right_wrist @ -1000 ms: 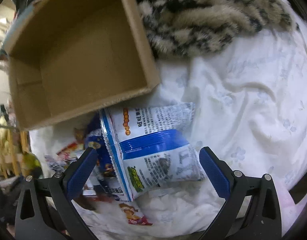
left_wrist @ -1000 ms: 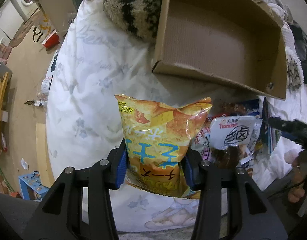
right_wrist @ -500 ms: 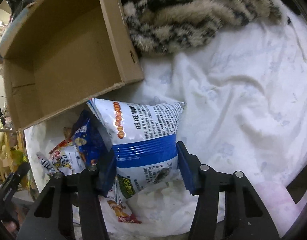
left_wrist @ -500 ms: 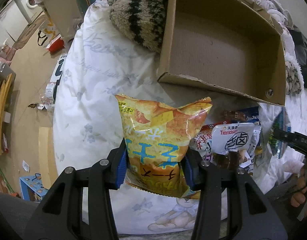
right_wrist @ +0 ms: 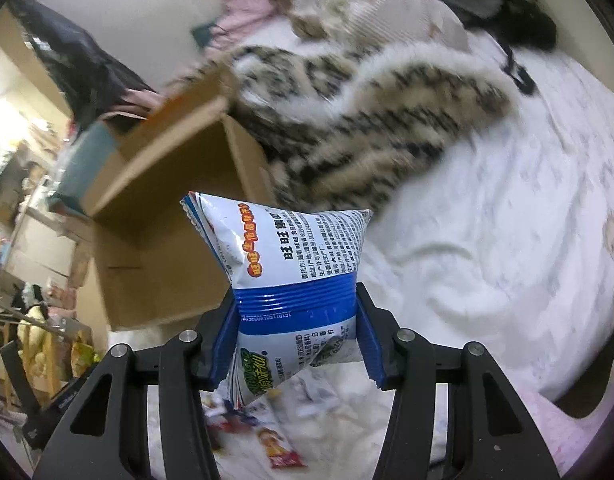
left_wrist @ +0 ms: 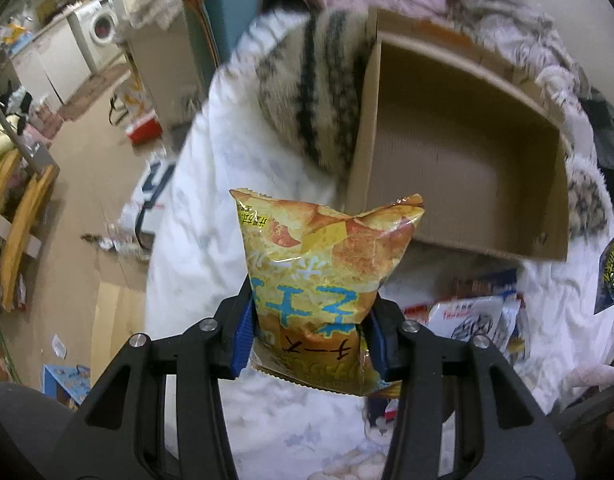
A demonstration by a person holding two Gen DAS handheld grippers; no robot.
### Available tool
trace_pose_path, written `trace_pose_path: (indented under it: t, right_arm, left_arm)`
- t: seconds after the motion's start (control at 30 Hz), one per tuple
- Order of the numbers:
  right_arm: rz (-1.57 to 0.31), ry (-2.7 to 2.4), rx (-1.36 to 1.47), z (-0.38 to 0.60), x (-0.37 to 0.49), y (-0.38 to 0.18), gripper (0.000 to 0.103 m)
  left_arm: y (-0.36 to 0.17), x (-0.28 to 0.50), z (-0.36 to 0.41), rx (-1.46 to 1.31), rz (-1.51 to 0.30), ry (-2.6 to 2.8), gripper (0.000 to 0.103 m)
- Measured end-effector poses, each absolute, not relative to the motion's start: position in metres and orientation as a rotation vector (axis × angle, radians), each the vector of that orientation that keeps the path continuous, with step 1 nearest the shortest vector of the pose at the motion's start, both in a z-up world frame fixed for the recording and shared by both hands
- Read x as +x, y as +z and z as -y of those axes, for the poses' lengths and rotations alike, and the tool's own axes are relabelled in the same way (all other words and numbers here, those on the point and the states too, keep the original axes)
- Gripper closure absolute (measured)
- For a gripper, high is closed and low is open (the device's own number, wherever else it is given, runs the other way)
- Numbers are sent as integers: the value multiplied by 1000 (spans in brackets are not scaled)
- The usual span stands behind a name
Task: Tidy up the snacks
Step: 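Carry both chip bags into the cardboard box and open both tools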
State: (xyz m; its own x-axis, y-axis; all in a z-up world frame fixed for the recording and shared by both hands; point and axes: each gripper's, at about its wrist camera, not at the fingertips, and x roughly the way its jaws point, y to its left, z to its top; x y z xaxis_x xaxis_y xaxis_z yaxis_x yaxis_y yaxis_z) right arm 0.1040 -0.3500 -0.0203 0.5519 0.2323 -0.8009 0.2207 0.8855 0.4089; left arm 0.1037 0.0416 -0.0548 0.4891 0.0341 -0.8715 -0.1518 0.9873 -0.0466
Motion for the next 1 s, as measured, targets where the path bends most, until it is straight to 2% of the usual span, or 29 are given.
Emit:
trace_pose_path:
  t: [0.33, 0.67, 1.0]
  right_arm:
    - [-903, 194, 480, 296, 114, -10, 48]
    - [-865, 261, 442, 269, 143, 2, 48]
    - [-913, 247, 423, 261, 184, -23, 48]
  left_arm:
    - [-30, 112, -44, -143, -966, 102, 61]
    - [4, 158, -7, -39, -891, 15, 61]
    - [-22, 203, 27, 59, -877, -55, 60]
